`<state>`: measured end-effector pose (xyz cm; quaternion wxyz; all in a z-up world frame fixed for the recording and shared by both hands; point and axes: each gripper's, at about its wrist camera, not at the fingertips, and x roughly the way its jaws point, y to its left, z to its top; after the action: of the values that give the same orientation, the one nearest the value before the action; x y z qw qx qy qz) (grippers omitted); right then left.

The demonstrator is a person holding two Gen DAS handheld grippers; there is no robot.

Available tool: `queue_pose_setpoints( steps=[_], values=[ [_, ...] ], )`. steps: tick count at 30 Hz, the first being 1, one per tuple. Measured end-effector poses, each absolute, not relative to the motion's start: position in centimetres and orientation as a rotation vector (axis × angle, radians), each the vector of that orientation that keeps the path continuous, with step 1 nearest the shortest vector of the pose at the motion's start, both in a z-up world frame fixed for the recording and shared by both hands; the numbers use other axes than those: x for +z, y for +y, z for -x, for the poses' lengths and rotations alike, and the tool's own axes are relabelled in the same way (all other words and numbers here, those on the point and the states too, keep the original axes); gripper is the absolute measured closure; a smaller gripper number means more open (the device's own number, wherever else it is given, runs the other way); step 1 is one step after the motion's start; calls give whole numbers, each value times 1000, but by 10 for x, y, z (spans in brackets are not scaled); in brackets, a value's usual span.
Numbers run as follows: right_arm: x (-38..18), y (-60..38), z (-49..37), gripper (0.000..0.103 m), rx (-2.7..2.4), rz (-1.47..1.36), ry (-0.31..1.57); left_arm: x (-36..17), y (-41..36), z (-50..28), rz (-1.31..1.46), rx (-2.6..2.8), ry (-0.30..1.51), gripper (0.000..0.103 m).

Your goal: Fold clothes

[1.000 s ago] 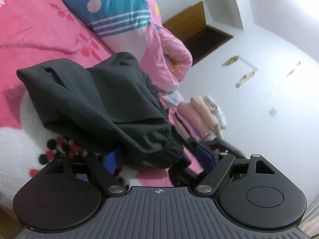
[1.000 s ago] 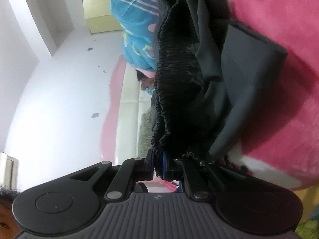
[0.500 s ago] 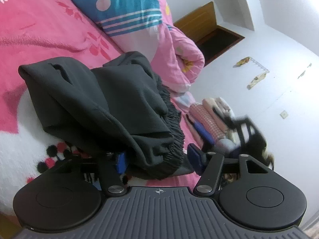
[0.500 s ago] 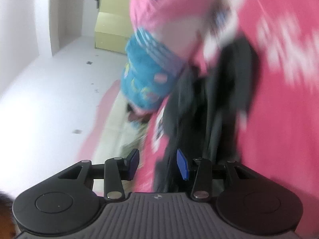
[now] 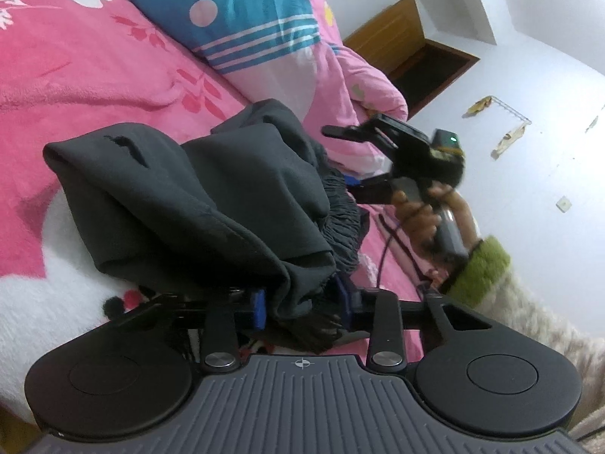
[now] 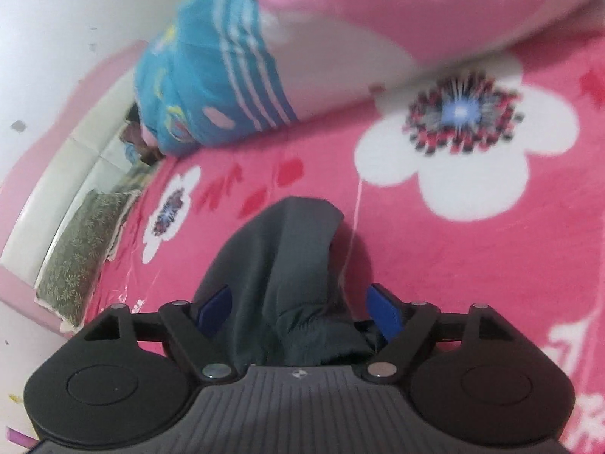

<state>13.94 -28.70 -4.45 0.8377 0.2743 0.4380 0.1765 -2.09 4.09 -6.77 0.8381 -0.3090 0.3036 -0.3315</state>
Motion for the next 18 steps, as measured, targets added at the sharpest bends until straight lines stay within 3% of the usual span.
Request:
queue_pose_setpoints(
  steps=[1, 3, 4, 5, 6, 7, 10, 18],
  values=[
    [-50, -286, -144, 25, 382, -596, 955, -68, 41, 20, 653, -695, 641, 75],
    [-55, -281, -149, 40, 391, -582, 974, -67, 42, 19, 649, -685, 638, 79],
    [-57, -278, -151, 49, 395, -574, 983, -67, 43, 19, 649, -680, 633, 82],
    [-57, -274, -151, 67, 392, -552, 985, -67, 45, 19, 650, -675, 629, 84],
    [-57, -270, -151, 78, 389, -528, 986, -67, 46, 18, 651, -672, 626, 85],
    [-57, -266, -151, 84, 386, -505, 986, -66, 48, 18, 652, -669, 623, 86],
    [-47, -271, -135, 91, 369, -509, 930, -65, 54, 15, 662, -669, 601, 89],
    [-14, -310, -73, 93, 319, -631, 771, -50, 66, -5, 662, -629, 531, 93]
  ],
)
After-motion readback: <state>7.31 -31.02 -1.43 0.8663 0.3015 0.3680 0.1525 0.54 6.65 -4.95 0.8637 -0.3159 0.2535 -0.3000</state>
